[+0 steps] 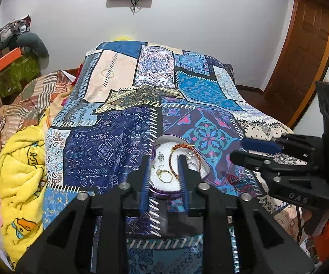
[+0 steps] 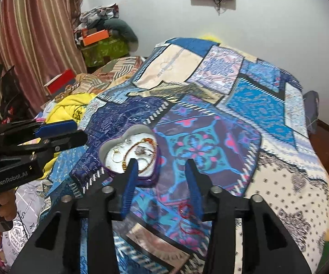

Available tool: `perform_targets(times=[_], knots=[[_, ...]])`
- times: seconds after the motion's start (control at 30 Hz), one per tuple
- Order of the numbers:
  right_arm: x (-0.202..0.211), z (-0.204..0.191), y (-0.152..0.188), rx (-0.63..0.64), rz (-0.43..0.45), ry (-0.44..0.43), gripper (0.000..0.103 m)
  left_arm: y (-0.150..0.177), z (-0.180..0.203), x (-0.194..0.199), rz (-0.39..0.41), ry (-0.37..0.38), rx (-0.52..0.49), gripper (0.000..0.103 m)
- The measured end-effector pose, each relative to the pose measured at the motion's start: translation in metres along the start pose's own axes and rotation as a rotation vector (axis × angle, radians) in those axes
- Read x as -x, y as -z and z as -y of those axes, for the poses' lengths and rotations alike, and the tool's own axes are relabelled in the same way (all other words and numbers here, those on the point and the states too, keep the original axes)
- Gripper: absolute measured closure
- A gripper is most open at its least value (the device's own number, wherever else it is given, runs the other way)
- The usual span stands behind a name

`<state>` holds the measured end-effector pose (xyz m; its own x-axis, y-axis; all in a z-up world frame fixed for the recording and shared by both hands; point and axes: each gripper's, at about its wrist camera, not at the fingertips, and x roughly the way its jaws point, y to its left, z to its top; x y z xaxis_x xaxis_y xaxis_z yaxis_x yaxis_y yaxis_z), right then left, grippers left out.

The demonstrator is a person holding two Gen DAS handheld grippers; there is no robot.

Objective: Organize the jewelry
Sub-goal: 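Move the left tool to the red beaded bracelet while the right reaches a small silver ring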

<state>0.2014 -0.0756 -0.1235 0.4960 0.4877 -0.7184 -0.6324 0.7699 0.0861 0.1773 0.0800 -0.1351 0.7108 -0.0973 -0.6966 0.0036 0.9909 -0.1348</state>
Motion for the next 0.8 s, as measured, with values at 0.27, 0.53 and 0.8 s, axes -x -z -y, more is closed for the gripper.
perform_targets(times=[0.27, 0.53, 0.8], knots=[[0.02, 0.027, 0.017, -0.049, 0.002, 0.042, 0.062, 0.008, 0.027, 0.003, -0.02, 0.011, -0.023, 0.064], [0.021, 0.07, 0.043, -0.122, -0.071, 0.08, 0.062, 0.024, 0.059, -0.023, -0.102, 0.055, -0.04, 0.063], [0.006, 0.092, 0.072, -0.169, -0.159, 0.078, 0.062, 0.042, 0.087, -0.061, -0.202, 0.098, -0.072, 0.063]])
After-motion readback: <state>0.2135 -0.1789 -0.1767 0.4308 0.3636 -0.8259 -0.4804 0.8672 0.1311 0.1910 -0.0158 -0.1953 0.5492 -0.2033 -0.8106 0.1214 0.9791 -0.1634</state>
